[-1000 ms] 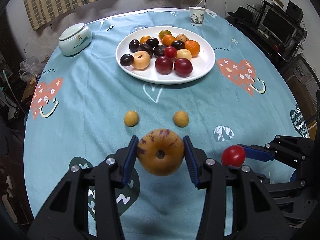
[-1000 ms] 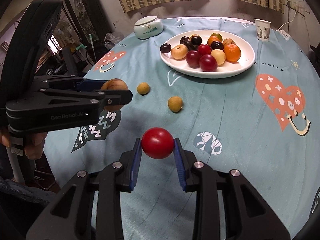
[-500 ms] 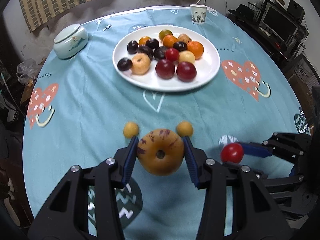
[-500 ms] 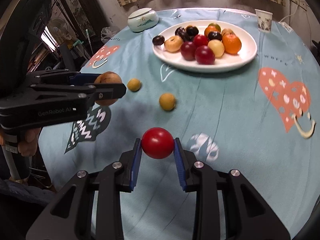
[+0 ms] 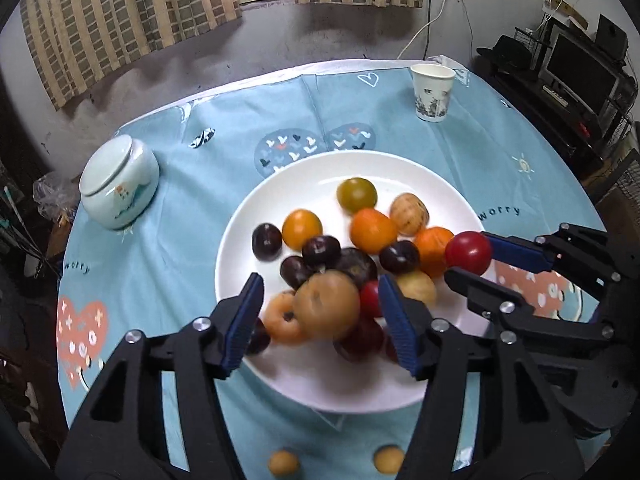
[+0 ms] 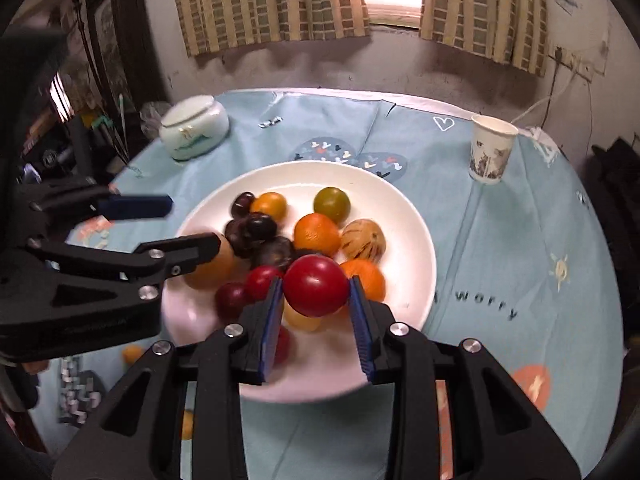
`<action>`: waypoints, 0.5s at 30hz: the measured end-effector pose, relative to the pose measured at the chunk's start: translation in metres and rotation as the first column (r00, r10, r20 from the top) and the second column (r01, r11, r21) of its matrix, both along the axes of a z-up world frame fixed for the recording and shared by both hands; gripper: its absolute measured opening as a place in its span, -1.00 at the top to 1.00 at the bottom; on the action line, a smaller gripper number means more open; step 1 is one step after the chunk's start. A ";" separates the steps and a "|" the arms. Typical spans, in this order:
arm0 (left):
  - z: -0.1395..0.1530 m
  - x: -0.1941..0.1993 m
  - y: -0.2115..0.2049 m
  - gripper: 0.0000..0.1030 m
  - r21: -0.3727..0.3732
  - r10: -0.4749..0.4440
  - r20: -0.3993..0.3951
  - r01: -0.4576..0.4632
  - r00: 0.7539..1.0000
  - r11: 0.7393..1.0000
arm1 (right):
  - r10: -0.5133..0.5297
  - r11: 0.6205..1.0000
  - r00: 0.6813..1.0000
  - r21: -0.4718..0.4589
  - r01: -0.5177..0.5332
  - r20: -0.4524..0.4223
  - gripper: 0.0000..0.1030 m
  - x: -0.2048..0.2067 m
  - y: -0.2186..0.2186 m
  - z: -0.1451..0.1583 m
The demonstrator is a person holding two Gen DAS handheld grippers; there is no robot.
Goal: Organize fruits
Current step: 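Carry the pear and red fruit to the white plate and open both grippers, then grasp a small yellow fruit with each gripper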
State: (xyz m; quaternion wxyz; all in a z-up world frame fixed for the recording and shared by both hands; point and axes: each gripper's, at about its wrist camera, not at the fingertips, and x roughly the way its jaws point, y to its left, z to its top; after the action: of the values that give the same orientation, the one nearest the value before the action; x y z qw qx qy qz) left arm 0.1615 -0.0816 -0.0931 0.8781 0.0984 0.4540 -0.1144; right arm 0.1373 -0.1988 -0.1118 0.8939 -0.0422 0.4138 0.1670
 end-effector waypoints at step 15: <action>0.020 -0.043 0.091 -0.34 -0.052 0.136 0.039 -0.134 0.990 0.990 | 0.001 0.993 1.000 0.121 -0.002 0.002 -0.55 -0.056 -0.012 0.015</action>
State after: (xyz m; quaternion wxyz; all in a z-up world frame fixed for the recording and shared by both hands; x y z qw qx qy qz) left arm 0.1183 0.0098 -0.0734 0.8955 0.0482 0.4377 -0.0637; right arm 0.0809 -0.2112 -0.0973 0.8952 0.0116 0.4019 0.1924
